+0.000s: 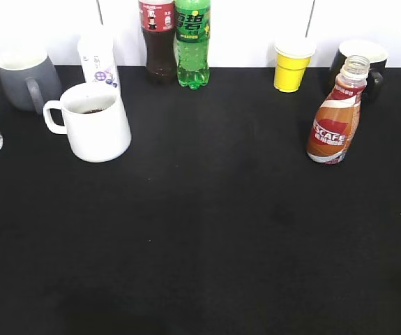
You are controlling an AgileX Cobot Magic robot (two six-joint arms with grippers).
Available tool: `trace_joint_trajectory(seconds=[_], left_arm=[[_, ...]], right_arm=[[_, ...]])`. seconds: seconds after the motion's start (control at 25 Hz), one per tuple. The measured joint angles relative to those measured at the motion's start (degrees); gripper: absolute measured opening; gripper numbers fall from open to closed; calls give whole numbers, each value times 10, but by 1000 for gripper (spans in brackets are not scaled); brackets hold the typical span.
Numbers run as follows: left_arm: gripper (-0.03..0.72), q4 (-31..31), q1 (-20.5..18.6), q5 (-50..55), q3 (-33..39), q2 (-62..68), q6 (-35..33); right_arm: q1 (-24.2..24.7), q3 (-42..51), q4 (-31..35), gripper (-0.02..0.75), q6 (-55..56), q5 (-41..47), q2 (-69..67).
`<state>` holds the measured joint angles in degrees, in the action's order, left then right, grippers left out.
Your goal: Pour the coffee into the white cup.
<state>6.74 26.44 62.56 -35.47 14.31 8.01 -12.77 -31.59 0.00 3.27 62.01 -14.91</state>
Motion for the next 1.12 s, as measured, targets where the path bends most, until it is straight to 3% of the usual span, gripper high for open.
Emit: trace_joint_trajectory(seconds=[0.16,0.64,0.76,0.92,1.12], left_arm=[[240,-35,0,-6,53,-72,-36],[239,-37,-3,-15,57,-73,-39],[239,-37,-54,-15,57,-73,-39],[239,-37,-149,-15,57,-75,-39],[239,-37,-198,-16,58,-84,-39]], right_arm=[[0,23,-32,595,35,-10,36],[0,26,-52,595,66,-20,36],[12,26,-52,594,66,-21,86],[103,26,-52,594,66,-21,152],[110,26,-52,594,66,-21,154]])
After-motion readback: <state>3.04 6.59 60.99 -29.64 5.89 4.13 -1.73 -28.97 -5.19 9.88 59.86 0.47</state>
